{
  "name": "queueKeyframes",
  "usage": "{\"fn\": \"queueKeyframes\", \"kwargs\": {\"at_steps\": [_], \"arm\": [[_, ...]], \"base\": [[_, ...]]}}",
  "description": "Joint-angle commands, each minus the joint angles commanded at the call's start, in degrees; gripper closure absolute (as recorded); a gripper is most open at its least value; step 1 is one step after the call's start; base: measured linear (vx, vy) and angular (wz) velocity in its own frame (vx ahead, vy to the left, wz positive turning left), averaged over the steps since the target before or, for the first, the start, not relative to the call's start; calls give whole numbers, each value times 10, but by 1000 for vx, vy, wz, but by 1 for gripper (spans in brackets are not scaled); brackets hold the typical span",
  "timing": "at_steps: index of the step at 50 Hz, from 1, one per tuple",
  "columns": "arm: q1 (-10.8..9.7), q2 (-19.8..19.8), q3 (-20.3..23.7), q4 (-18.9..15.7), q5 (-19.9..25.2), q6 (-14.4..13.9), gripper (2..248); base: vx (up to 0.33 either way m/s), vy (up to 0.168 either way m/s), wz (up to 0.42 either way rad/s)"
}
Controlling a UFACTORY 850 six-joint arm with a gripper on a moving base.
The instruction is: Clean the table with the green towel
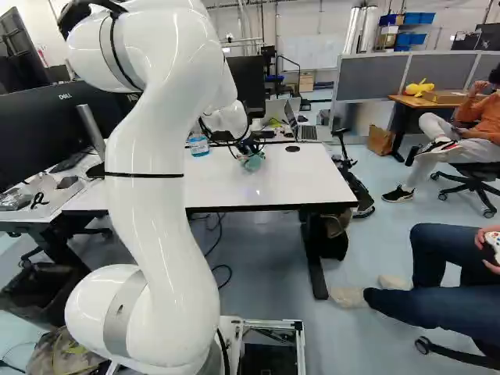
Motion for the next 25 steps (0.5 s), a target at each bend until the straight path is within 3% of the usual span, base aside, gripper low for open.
{"fn": "queueKeyframes", "kwargs": {"at_steps": [25], "arm": [[0, 0, 0, 0, -24, 0, 194]], "base": [[0, 0, 0]]}}
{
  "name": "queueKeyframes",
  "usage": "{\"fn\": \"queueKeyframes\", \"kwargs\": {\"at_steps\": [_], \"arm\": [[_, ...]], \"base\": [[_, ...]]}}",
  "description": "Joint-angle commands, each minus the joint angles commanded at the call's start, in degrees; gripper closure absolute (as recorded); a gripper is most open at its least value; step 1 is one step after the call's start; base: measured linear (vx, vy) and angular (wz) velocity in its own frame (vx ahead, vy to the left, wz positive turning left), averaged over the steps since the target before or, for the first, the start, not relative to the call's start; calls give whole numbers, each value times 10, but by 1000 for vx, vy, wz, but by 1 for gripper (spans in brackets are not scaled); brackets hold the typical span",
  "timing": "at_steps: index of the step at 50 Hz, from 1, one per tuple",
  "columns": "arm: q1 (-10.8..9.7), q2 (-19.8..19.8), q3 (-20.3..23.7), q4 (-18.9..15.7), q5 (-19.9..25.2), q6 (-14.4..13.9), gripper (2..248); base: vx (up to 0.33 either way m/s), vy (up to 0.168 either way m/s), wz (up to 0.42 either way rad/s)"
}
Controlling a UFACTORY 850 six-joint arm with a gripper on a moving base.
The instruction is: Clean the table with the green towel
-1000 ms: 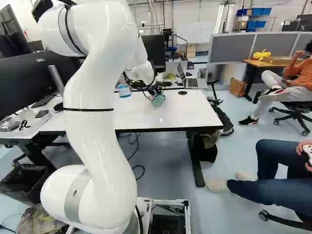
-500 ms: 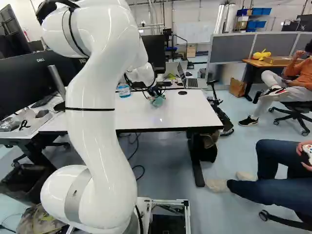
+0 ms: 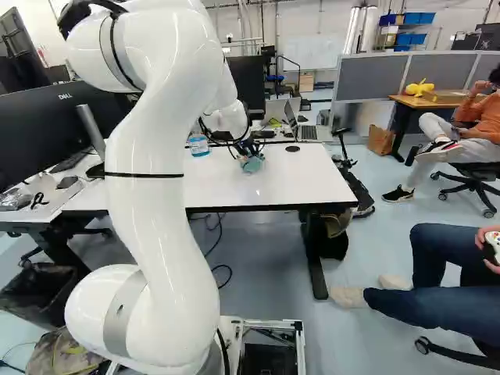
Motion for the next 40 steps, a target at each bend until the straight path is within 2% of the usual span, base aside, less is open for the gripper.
{"fn": "queueKeyframes", "kwargs": {"at_steps": [30, 40], "arm": [[0, 0, 0, 0, -11, 0, 194], [-5, -14, -19, 0, -11, 0, 194]], "base": [[0, 0, 0], [0, 0, 0]]}}
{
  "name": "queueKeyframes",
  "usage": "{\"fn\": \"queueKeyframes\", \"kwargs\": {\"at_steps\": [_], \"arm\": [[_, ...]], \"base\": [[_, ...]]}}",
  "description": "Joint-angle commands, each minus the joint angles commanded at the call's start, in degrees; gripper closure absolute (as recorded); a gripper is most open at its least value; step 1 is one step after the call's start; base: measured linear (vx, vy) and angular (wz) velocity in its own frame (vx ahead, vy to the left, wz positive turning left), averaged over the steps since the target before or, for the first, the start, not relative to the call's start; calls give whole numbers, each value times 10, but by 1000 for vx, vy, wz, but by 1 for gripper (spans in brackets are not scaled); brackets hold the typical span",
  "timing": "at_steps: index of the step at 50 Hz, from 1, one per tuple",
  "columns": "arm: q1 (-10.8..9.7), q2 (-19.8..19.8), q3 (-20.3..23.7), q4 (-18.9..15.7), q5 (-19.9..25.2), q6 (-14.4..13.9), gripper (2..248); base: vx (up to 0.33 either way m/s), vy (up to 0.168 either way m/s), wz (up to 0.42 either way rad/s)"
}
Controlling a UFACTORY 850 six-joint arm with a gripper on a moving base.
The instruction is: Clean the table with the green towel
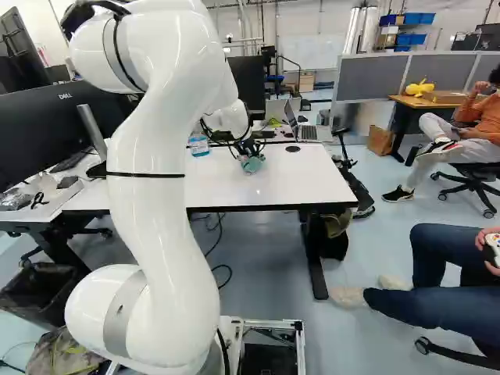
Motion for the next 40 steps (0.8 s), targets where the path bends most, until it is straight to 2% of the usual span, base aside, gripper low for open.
{"fn": "queueKeyframes", "kwargs": {"at_steps": [10, 20, 40], "arm": [[-2, -22, -31, 0, 0, 0, 194], [5, -40, -55, 0, 0, 0, 194], [33, -39, -54, 0, 0, 0, 194]], "base": [[0, 0, 0], [0, 0, 0], [0, 0, 0]]}}
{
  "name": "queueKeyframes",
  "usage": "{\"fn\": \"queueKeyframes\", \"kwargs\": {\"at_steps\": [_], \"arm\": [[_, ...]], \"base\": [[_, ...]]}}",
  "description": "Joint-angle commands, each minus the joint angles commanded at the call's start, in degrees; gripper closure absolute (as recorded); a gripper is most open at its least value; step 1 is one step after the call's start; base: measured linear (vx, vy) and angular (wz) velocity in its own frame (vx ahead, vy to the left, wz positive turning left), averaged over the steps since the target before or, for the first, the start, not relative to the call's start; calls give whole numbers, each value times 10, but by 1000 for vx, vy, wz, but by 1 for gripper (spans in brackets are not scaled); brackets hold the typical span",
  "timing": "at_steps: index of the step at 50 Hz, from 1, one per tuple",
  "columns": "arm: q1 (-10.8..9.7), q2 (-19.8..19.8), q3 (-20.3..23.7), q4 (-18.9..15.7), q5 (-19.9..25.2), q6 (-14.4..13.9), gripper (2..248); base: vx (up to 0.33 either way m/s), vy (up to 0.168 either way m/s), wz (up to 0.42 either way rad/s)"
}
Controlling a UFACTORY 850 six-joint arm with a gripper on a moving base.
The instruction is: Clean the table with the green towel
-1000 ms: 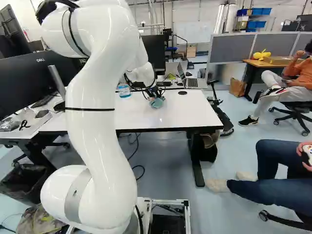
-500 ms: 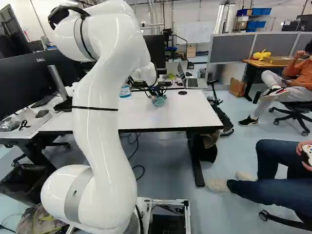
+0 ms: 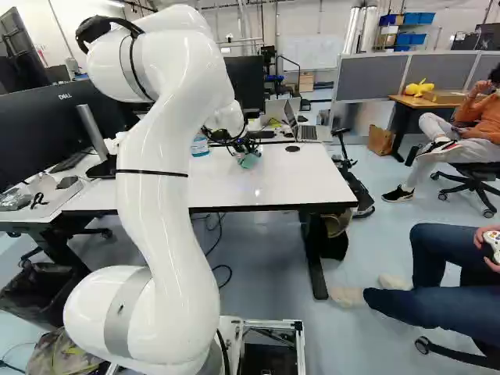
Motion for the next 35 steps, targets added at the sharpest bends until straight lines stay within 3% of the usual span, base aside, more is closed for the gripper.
{"fn": "queueKeyframes", "kwargs": {"at_steps": [18, 35], "arm": [[18, 30, 42, 0, 0, 0, 194], [11, 62, 85, 0, 0, 0, 194]], "base": [[0, 0, 0], [0, 0, 0]]}}
